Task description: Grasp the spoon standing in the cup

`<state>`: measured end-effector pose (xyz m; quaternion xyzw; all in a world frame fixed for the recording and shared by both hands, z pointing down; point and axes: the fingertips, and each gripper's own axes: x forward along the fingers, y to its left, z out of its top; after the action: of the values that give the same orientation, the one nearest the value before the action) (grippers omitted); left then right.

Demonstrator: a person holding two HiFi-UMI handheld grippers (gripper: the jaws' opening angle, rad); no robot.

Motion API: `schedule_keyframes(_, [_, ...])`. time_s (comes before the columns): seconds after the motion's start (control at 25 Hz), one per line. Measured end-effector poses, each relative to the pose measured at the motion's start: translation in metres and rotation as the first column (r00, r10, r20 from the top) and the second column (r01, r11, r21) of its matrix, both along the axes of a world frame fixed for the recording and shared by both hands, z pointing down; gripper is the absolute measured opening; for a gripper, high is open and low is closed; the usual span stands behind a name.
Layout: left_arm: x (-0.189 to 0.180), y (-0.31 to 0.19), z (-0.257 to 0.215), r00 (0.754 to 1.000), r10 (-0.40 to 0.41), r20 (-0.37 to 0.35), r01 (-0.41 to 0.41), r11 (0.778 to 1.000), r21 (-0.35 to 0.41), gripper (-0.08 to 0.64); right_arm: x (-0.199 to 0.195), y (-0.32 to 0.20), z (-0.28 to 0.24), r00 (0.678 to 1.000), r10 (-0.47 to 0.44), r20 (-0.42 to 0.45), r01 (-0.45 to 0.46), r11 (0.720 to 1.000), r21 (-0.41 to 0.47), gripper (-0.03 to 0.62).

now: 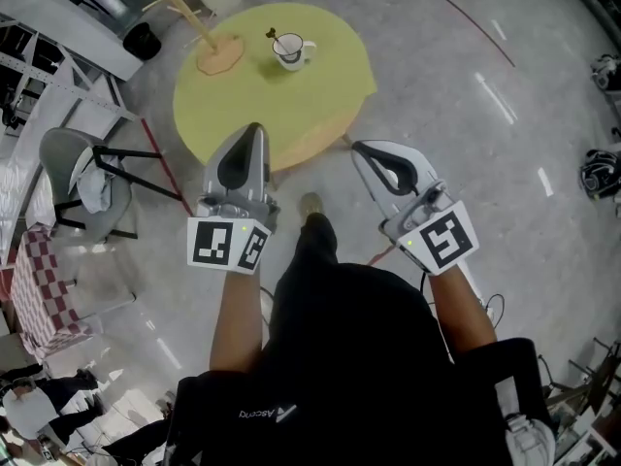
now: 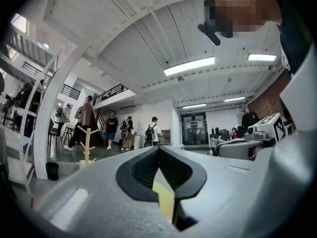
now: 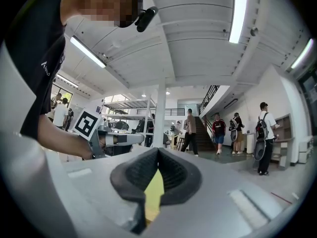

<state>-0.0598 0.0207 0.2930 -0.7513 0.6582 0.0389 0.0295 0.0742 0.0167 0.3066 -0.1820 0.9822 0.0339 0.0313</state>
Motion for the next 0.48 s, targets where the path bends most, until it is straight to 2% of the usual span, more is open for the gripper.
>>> schedule_keyframes(0.48, [-0.115,-0.179,0.038,0.991,0.127,-0.030,-0.130,0.988,-0.089,0.011,-0.118,-0.154,0.011,0.992,0.103,-0.075,-0.105,0.994,-0.034,0.003])
